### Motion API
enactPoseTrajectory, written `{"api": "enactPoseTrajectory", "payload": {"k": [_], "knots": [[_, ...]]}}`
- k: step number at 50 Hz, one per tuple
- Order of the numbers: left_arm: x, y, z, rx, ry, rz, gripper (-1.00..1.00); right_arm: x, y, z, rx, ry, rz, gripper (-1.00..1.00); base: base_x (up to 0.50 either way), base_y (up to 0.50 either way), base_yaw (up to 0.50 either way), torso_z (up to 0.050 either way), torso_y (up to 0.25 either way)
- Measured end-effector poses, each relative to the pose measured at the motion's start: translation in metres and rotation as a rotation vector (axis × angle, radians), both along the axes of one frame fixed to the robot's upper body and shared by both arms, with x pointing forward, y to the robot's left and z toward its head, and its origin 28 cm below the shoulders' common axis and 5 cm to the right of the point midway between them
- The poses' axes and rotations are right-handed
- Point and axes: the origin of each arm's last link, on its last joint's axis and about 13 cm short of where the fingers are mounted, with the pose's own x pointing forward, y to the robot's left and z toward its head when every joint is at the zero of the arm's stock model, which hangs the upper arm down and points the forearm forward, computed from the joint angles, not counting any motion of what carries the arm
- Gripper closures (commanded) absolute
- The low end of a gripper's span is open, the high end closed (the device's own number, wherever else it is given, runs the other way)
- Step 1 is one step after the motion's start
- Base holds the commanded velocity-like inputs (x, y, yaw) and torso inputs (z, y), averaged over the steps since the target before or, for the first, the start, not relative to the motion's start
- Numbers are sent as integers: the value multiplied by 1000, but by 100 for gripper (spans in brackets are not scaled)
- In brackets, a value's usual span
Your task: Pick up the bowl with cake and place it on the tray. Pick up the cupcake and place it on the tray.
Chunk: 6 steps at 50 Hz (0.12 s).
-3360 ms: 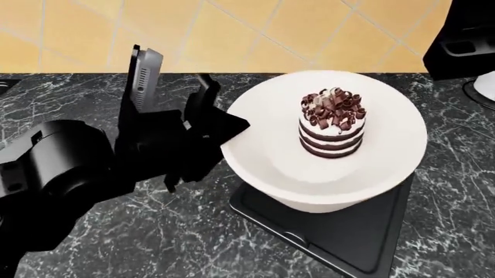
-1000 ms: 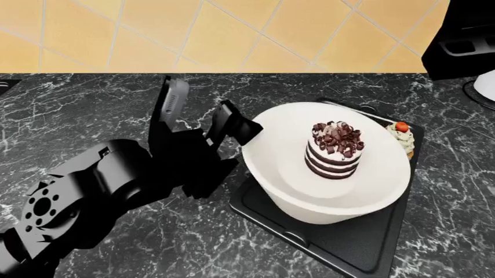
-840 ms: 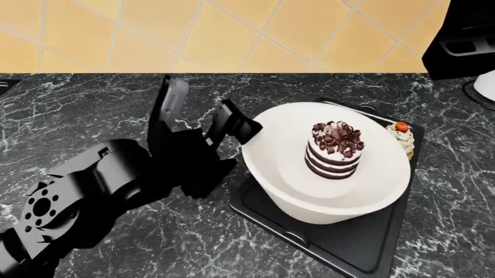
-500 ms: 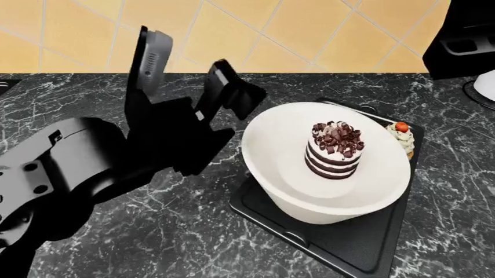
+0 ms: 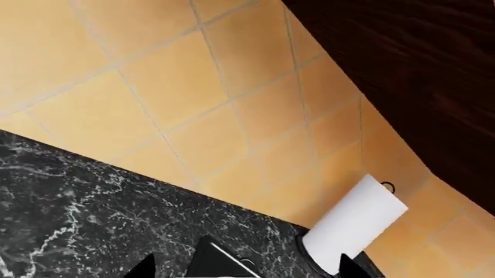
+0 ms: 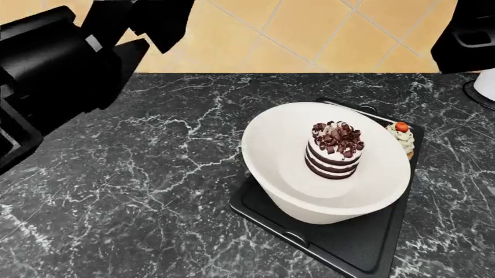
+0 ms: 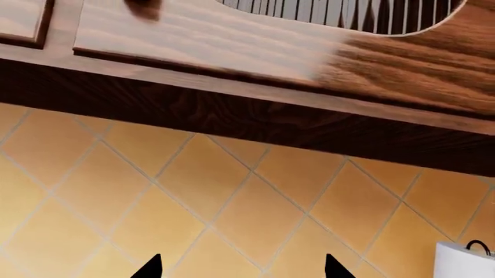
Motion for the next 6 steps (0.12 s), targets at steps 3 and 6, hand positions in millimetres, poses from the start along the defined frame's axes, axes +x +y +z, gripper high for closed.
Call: {"api": "enactPoseTrajectory", "payload": {"k": [3,6], "knots": [[-6,9,7,29,-78,100,-100,-1,1,1,-2,-5,0,-100,0,0,0,0,0],[-13,17,13,46,-149,197,-100,-2,1,1,-6,-10,2,-100,0,0,0,0,0]]}}
